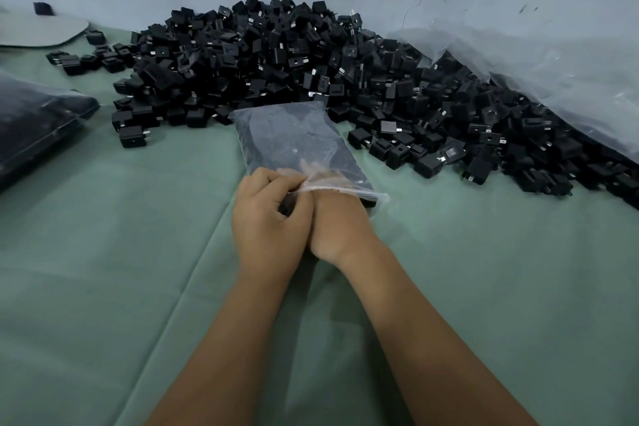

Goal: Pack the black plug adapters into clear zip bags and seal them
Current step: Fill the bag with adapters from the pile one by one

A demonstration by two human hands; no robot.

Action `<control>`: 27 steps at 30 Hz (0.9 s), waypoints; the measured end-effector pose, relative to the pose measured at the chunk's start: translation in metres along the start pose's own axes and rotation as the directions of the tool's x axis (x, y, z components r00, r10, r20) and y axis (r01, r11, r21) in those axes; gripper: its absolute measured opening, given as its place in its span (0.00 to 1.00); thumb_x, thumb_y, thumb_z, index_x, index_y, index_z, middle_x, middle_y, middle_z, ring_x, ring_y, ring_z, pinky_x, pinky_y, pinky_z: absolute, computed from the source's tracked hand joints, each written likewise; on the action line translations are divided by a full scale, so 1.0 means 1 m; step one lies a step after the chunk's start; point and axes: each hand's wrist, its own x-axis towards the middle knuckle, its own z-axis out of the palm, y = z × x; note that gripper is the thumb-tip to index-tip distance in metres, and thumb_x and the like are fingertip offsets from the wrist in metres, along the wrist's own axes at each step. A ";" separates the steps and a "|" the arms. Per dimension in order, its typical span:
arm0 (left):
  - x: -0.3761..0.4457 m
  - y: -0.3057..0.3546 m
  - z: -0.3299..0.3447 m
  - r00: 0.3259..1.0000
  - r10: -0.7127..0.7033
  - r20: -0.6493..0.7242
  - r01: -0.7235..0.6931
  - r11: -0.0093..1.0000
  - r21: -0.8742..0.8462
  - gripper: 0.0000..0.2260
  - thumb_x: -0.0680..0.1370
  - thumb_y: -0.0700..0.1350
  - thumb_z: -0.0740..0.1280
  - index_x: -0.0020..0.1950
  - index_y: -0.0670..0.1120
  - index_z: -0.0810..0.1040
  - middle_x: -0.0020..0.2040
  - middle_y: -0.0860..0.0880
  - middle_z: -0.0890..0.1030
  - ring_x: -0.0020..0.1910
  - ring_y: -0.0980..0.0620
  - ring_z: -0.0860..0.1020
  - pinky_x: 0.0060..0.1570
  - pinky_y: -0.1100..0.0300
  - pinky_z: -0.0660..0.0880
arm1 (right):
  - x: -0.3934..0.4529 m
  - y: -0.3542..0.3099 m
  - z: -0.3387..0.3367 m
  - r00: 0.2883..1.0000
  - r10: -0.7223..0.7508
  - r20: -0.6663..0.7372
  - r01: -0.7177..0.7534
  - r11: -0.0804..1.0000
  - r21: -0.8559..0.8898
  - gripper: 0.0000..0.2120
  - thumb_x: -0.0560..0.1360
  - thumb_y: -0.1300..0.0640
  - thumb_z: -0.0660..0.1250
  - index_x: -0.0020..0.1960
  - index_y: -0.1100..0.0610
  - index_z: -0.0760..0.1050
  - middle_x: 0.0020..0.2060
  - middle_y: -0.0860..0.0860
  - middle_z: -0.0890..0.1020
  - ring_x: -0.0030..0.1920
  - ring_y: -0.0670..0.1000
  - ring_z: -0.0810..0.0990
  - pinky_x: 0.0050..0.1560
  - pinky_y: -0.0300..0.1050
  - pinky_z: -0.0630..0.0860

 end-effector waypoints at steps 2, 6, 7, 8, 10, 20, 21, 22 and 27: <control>0.000 0.000 0.000 1.000 -0.006 -0.003 0.006 1.000 -0.005 0.07 0.71 0.40 0.68 0.44 0.42 0.85 0.38 0.49 0.77 0.39 0.47 0.76 0.39 0.49 0.75 | 0.002 0.000 -0.001 1.000 -0.011 0.008 0.011 1.000 -0.010 0.10 0.73 0.63 0.61 0.40 0.48 0.67 0.40 0.52 0.78 0.45 0.53 0.75 0.49 0.46 0.66; 0.000 -0.001 0.000 1.000 -0.014 0.001 0.014 1.000 -0.014 0.07 0.71 0.40 0.68 0.44 0.42 0.85 0.38 0.49 0.77 0.39 0.48 0.76 0.38 0.49 0.75 | 0.003 0.002 0.004 1.000 0.026 -0.013 -0.027 0.998 -0.060 0.10 0.73 0.62 0.61 0.37 0.49 0.67 0.39 0.50 0.75 0.45 0.53 0.75 0.46 0.44 0.64; 0.000 -0.001 0.000 1.000 -0.015 0.002 0.015 1.000 -0.014 0.07 0.71 0.40 0.68 0.44 0.42 0.85 0.38 0.49 0.77 0.39 0.48 0.76 0.38 0.50 0.75 | 0.002 0.003 0.007 0.999 0.046 -0.009 -0.046 0.996 -0.076 0.08 0.74 0.61 0.60 0.39 0.49 0.69 0.42 0.50 0.77 0.47 0.53 0.76 0.46 0.43 0.64; 0.000 -0.001 0.000 1.000 -0.014 0.001 0.014 1.000 -0.012 0.07 0.71 0.40 0.68 0.44 0.42 0.85 0.38 0.50 0.77 0.39 0.49 0.76 0.38 0.50 0.75 | 0.002 0.004 0.010 0.998 0.061 0.005 -0.060 0.994 -0.091 0.06 0.75 0.60 0.60 0.43 0.49 0.72 0.47 0.51 0.79 0.51 0.54 0.76 0.48 0.44 0.65; 0.000 -0.001 0.001 1.000 -0.009 -0.005 0.009 1.000 -0.007 0.07 0.71 0.39 0.68 0.44 0.42 0.85 0.37 0.50 0.76 0.38 0.49 0.75 0.37 0.51 0.74 | 0.002 0.004 0.013 0.997 0.062 0.041 -0.057 0.991 -0.118 0.11 0.76 0.57 0.59 0.55 0.49 0.75 0.56 0.50 0.79 0.59 0.53 0.74 0.58 0.44 0.68; 0.000 -0.002 0.002 1.000 0.015 -0.008 -0.015 1.000 -0.012 0.06 0.71 0.39 0.68 0.43 0.42 0.85 0.38 0.52 0.76 0.39 0.50 0.75 0.39 0.55 0.74 | 0.014 -0.002 0.006 0.989 0.062 0.134 -0.038 0.985 -0.169 0.09 0.78 0.56 0.57 0.54 0.54 0.74 0.53 0.55 0.78 0.58 0.57 0.75 0.59 0.50 0.68; 0.000 -0.002 0.002 1.000 0.017 -0.007 -0.017 1.000 -0.013 0.06 0.71 0.39 0.68 0.43 0.42 0.84 0.38 0.53 0.76 0.39 0.51 0.75 0.39 0.56 0.74 | 0.011 -0.003 0.007 0.993 0.044 0.108 -0.026 0.987 -0.158 0.07 0.77 0.56 0.57 0.51 0.53 0.74 0.52 0.55 0.79 0.57 0.57 0.75 0.59 0.50 0.68; 0.000 -0.002 0.002 1.000 0.017 -0.007 -0.017 1.000 -0.012 0.06 0.71 0.39 0.68 0.43 0.42 0.84 0.38 0.53 0.76 0.39 0.51 0.75 0.39 0.57 0.74 | 0.010 -0.003 0.008 0.996 0.026 0.087 -0.013 0.989 -0.149 0.06 0.76 0.56 0.58 0.49 0.52 0.73 0.51 0.55 0.79 0.56 0.57 0.75 0.59 0.51 0.67; 0.001 -0.001 0.002 1.000 0.017 -0.005 -0.017 1.000 -0.014 0.06 0.71 0.39 0.68 0.43 0.41 0.85 0.37 0.50 0.77 0.38 0.49 0.75 0.37 0.57 0.73 | 0.026 0.005 0.009 0.980 0.022 0.197 0.026 0.970 -0.241 0.20 0.78 0.50 0.51 0.67 0.51 0.67 0.68 0.56 0.69 0.69 0.58 0.65 0.71 0.55 0.59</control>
